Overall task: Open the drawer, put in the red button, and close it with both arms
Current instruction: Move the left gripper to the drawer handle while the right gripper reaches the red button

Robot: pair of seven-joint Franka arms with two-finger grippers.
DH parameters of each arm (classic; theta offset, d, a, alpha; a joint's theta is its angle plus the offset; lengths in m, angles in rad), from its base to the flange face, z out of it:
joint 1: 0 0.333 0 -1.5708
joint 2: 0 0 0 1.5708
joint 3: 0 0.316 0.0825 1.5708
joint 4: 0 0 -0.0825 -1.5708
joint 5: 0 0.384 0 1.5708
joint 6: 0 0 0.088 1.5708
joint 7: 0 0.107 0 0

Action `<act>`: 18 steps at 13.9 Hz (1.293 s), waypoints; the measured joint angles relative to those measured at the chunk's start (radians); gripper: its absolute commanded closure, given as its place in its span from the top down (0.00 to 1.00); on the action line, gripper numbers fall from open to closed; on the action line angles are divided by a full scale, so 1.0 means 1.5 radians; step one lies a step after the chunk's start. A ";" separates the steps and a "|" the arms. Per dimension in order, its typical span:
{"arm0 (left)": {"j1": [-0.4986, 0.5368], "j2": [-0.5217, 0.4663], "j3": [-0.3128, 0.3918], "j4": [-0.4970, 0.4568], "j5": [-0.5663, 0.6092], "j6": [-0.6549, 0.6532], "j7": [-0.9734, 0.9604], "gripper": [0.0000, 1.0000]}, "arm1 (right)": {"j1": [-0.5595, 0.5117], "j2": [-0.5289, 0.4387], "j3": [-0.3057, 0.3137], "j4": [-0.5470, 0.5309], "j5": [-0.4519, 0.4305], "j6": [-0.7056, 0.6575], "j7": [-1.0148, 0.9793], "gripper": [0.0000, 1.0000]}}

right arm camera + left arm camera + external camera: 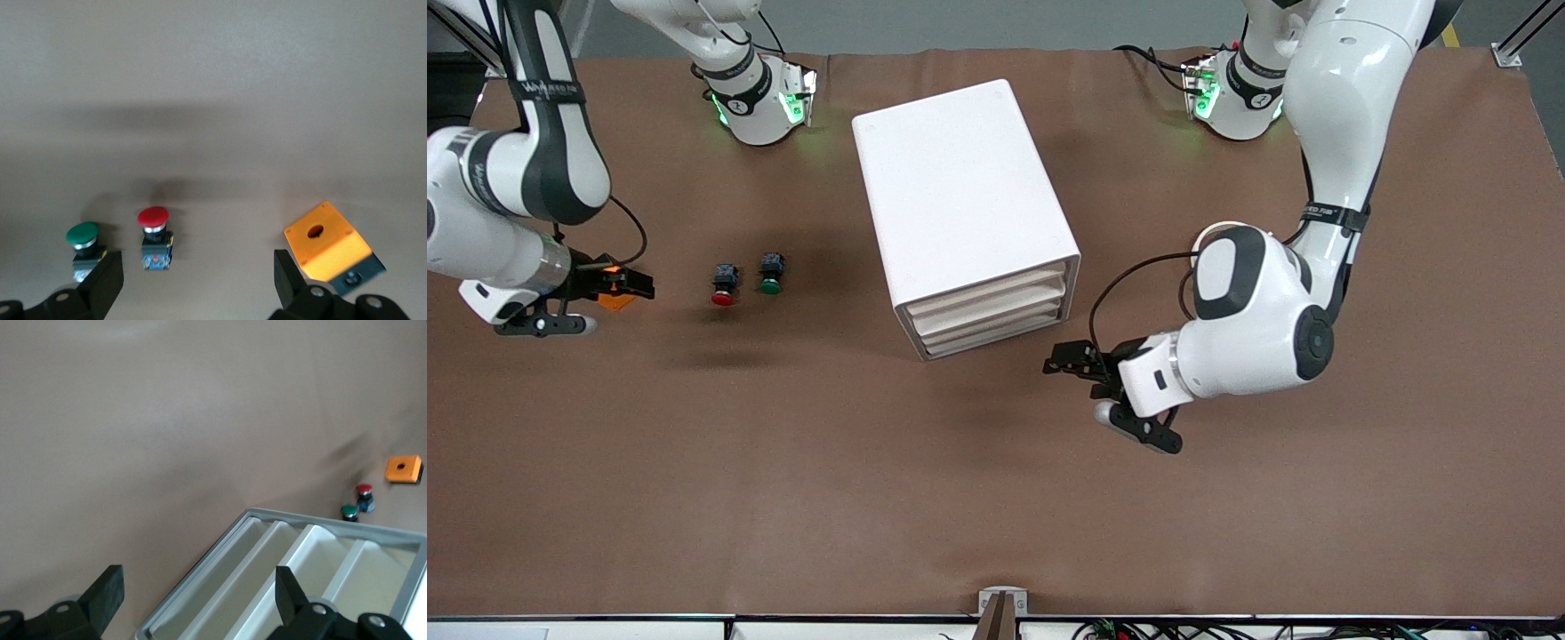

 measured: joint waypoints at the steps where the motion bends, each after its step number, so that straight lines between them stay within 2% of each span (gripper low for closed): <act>1: 0.000 0.000 0.000 0.000 0.005 -0.005 0.027 1.00 | 0.000 0.018 0.000 -0.007 0.000 0.024 0.000 1.00; 5: 0.012 0.000 0.000 -0.001 0.007 -0.126 0.028 1.00 | 0.003 0.066 0.006 -0.042 0.000 0.101 0.000 1.00; 9: 0.012 0.000 0.000 -0.008 0.006 -0.143 0.002 1.00 | 0.012 0.096 0.010 -0.052 0.004 0.112 0.000 1.00; 12: 0.010 0.003 0.000 -0.035 -0.058 -0.144 0.020 1.00 | 0.028 0.104 0.010 -0.070 0.023 0.112 0.000 1.00; 15: 0.019 0.007 0.001 -0.065 -0.130 -0.143 0.133 0.99 | 0.035 0.104 0.010 -0.091 0.023 0.112 0.000 1.00; 18: 0.035 0.022 0.001 -0.083 -0.160 -0.144 0.218 0.85 | 0.041 0.088 0.010 -0.116 0.024 0.112 0.000 1.00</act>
